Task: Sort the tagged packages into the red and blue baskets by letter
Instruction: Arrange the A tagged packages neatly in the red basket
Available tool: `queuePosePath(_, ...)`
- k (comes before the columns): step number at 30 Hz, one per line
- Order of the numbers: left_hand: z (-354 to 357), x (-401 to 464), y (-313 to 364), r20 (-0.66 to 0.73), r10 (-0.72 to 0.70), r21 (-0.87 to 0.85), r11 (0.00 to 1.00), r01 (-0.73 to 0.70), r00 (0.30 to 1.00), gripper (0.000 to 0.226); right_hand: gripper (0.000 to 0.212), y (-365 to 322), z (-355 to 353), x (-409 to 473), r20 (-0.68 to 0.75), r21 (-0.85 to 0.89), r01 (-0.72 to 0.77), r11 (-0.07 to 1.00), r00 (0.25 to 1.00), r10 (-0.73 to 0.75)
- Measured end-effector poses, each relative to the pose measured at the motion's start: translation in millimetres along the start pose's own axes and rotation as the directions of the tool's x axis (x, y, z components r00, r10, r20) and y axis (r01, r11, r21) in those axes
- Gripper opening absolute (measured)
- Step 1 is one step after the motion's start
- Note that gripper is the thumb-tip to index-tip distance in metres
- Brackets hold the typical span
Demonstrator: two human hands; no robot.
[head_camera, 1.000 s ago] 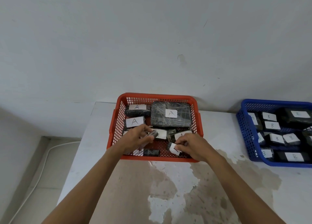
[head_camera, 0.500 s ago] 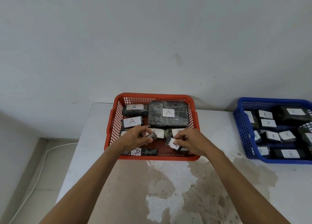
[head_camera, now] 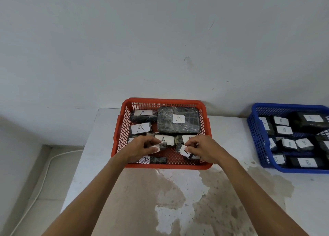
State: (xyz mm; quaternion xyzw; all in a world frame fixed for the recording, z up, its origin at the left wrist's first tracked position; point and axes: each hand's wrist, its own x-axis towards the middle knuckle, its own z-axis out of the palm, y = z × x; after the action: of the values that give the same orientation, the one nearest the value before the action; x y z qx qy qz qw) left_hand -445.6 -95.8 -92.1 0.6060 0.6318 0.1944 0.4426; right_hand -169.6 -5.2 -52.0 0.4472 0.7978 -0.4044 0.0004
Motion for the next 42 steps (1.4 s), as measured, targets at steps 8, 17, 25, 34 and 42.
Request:
queuePosePath(8,15,6,-14,-0.097,0.113,0.410,0.910,-0.063,0.989,0.024,0.014,-1,0,4,-0.072,-0.076,0.003,0.997,0.997,-0.009)
queuePosePath(17,15,12,-11,-0.136,0.299,0.558,0.811,-0.176,0.945,0.020,0.015,1,4,2,-0.091,-0.102,0.014,0.995,0.996,-0.024)
queuePosePath(25,11,12,-4,-0.076,0.254,0.533,0.828,-0.176,0.964,0.017,0.014,0,4,2,-0.079,-0.076,0.018,0.997,0.997,-0.024)
queuePosePath(34,0,-1,-7,-0.310,0.189,0.367,0.928,-0.066,0.932,0.013,0.016,1,4,4,-0.078,-0.084,0.014,0.996,0.997,-0.021)
queuePosePath(42,-6,-9,-15,-0.188,0.081,0.583,0.811,0.045,0.979,0.016,0.017,2,4,4,-0.074,-0.083,0.012,0.996,0.997,-0.018)
